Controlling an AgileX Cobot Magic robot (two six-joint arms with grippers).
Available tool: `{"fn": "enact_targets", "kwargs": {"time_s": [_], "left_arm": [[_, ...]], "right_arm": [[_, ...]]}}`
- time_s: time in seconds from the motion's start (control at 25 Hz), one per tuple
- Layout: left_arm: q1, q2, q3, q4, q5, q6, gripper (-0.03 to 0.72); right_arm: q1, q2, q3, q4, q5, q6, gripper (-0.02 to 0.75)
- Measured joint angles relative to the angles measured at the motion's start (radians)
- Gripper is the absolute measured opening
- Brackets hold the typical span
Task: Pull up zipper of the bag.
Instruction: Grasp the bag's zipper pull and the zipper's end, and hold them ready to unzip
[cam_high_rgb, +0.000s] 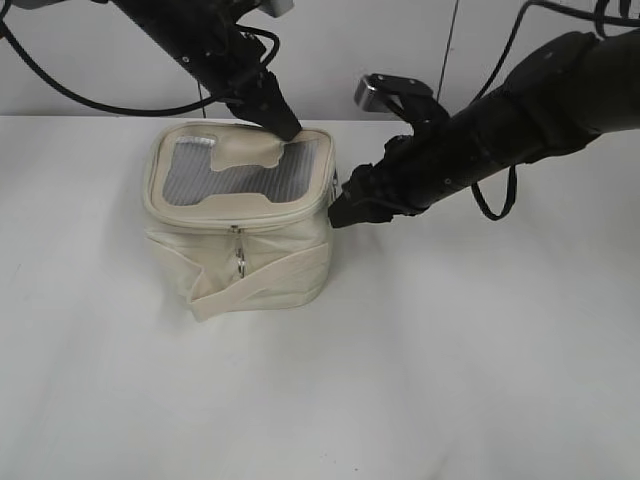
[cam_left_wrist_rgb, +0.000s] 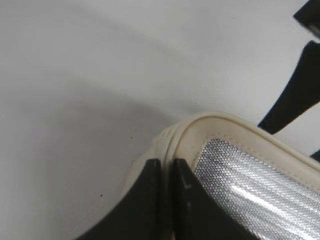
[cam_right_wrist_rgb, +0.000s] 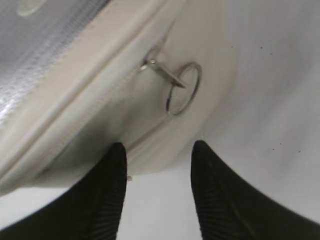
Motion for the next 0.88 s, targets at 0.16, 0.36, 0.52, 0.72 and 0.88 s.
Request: {"fn": "enact_targets", "kwargs": {"time_s": [0.16,0.36,0.52,0.72,0.88], "left_arm": [[0.000,-0.001,0.000,0.002,-0.002,-0.001,0.029],[0.000,-0.001,0.000,0.005,-0.004,-0.001,0.029],[0.001,-0.002,0.000,0.006,-0.005,-0.001,0.029],[0.001,-0.002,0.000,0.006,-0.005,-0.001,0.029],[0.001,-0.002,0.000,0.007,-0.008,-0.001,0.029]], "right_arm": [[0.013,0.013,0.000,0.043,-0.061,-0.040,0.348],[0.033,0.013,0.000,0.076,-0.128,-0.072,0.348],[0.035,0.013,0.000,0.091,-0.165,-0.081,0.348],[0.041,0.017,0.000,0.115,-0.177,-0.085,0.153],[0.040,0.018,0.000,0.118,-0.178,-0.096,0.008]]}}
